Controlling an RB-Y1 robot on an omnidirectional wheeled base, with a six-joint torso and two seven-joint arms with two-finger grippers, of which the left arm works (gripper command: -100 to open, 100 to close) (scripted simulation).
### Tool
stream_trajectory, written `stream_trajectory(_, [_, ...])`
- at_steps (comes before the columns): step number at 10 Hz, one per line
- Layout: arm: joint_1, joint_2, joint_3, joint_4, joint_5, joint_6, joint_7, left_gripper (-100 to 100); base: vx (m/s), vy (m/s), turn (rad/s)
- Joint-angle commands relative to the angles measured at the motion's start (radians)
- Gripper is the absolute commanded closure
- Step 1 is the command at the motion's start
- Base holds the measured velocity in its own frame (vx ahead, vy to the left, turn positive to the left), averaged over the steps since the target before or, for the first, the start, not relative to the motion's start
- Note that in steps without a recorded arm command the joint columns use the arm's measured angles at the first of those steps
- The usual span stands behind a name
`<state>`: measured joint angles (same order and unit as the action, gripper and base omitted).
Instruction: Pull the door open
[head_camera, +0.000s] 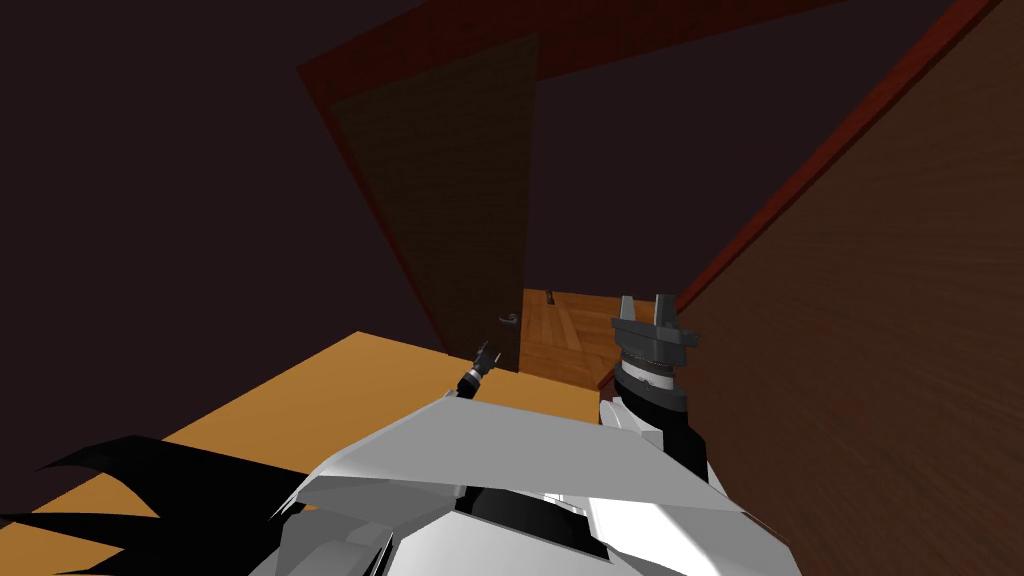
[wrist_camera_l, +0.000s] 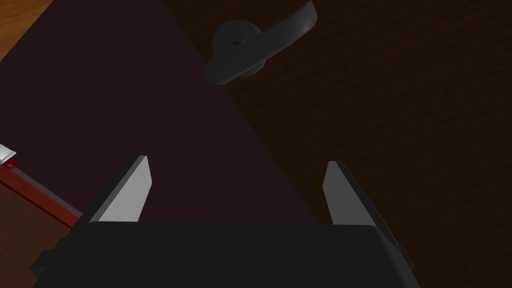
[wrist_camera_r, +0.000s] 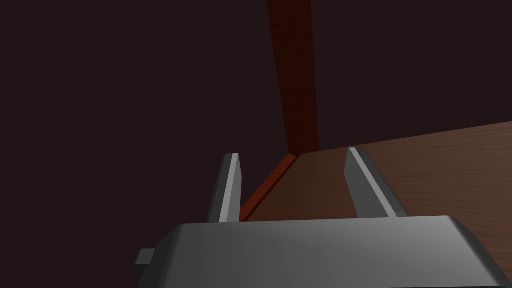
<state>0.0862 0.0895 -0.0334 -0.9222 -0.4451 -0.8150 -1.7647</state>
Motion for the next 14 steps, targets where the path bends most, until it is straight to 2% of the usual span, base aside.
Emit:
stream_trajectory(1, [-0.010, 0.003, -0.001, 0.014, 0.013, -0.001, 0.050, -100, -0.013, 0.007, -0.042])
stream_trajectory(2, [-0.010, 0.003, -0.001, 0.014, 0.013, -0.001, 0.056, -100, -0.011, 0.005, -0.022])
stream_trajectory(4, [-0.027, 0.006, -0.004, 0.036, 0.036, -0.002, 0.122, -100, -0.015, 0.005, -0.050])
stream_trajectory(5, [-0.027, 0.006, -0.004, 0.036, 0.036, -0.002, 0.139, -100, -0.013, 0.008, -0.019])
stream_trajectory(6, [-0.035, 0.008, -0.006, 0.047, 0.047, -0.002, 0.174, -100, -0.011, 0.006, -0.034])
stream_trajectory(7, [-0.035, 0.008, -0.006, 0.047, 0.047, -0.002, 0.180, -100, -0.011, 0.004, -0.019])
stream_trajectory(9, [-0.052, 0.010, -0.009, 0.070, 0.071, -0.002, 0.245, -100, -0.015, 0.005, -0.047])
stream_trajectory(10, [-0.052, 0.010, -0.009, 0.070, 0.071, -0.002, 0.262, -100, -0.015, 0.005, -0.019])
stream_trajectory(11, [-0.060, 0.010, -0.011, 0.082, 0.083, -0.003, 0.298, -100, -0.013, 0.003, -0.019])
stream_trajectory(12, [-0.060, 0.010, -0.011, 0.082, 0.083, -0.003, 0.304, -100, -0.011, 0.003, -0.015])
stream_trajectory(14, [-0.078, 0.009, -0.014, 0.106, 0.108, -0.003, 0.369, -100, -0.015, 0.002, -0.029])
